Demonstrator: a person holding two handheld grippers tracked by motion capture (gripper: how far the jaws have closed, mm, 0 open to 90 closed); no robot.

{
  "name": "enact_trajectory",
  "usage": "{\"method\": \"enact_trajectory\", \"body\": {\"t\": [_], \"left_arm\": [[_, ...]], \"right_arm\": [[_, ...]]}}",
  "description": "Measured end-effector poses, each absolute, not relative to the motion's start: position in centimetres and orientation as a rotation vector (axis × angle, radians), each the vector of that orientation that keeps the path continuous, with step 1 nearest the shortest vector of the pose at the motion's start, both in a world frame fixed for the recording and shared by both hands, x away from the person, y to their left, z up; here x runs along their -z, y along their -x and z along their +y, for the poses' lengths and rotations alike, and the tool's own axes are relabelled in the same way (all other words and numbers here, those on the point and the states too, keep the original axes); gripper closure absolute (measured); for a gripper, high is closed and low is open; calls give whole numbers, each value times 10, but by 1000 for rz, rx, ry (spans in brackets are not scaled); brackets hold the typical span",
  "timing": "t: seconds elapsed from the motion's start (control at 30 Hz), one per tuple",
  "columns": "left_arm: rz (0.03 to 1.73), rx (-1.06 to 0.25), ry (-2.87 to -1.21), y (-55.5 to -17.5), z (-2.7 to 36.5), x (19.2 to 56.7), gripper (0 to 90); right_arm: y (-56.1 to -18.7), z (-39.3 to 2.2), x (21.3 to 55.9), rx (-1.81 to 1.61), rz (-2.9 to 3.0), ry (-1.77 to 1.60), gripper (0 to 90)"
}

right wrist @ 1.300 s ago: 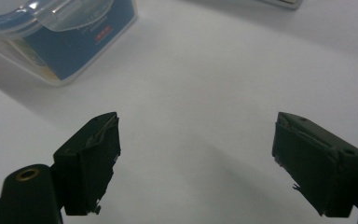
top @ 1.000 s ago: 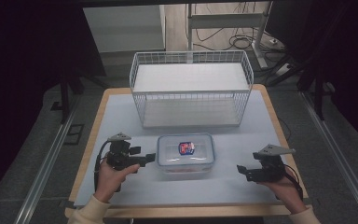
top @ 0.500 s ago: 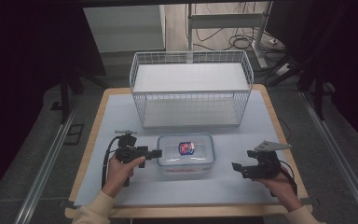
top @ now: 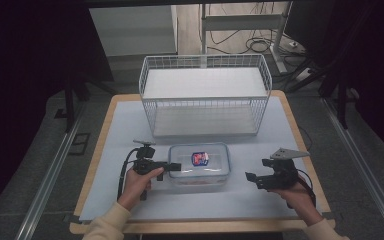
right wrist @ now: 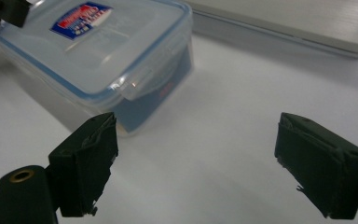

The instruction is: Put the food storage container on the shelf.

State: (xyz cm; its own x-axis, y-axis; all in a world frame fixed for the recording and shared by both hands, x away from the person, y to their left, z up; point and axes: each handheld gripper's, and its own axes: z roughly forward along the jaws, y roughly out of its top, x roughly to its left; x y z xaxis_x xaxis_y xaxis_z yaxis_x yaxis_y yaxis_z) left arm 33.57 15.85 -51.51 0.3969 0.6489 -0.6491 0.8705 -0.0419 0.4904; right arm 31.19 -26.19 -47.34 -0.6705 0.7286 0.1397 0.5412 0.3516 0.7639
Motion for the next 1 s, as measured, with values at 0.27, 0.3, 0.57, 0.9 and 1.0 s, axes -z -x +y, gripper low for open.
{"method": "enact_trajectory", "body": {"t": [0.27,0.3,0.57,0.9,1.0], "left_arm": [[1316,347,-1748,-336,157,515,237],[1316,347,-1748,-336,157,515,246],[1320,353,-1737,-337,158,515,267],[1319,351,-1728,-336,158,516,269],[1318,351,-1727,-336,159,516,269]], "right_arm": [[-323,-245,462,-1294,2431,-1156,118],[-323,-245,462,-1294,2431,-1156,118],[-348,-220,468,-1343,2532,-1242,115],[-376,-207,490,-1394,2589,-1416,118],[-380,-207,493,-1403,2592,-1433,124]]}}
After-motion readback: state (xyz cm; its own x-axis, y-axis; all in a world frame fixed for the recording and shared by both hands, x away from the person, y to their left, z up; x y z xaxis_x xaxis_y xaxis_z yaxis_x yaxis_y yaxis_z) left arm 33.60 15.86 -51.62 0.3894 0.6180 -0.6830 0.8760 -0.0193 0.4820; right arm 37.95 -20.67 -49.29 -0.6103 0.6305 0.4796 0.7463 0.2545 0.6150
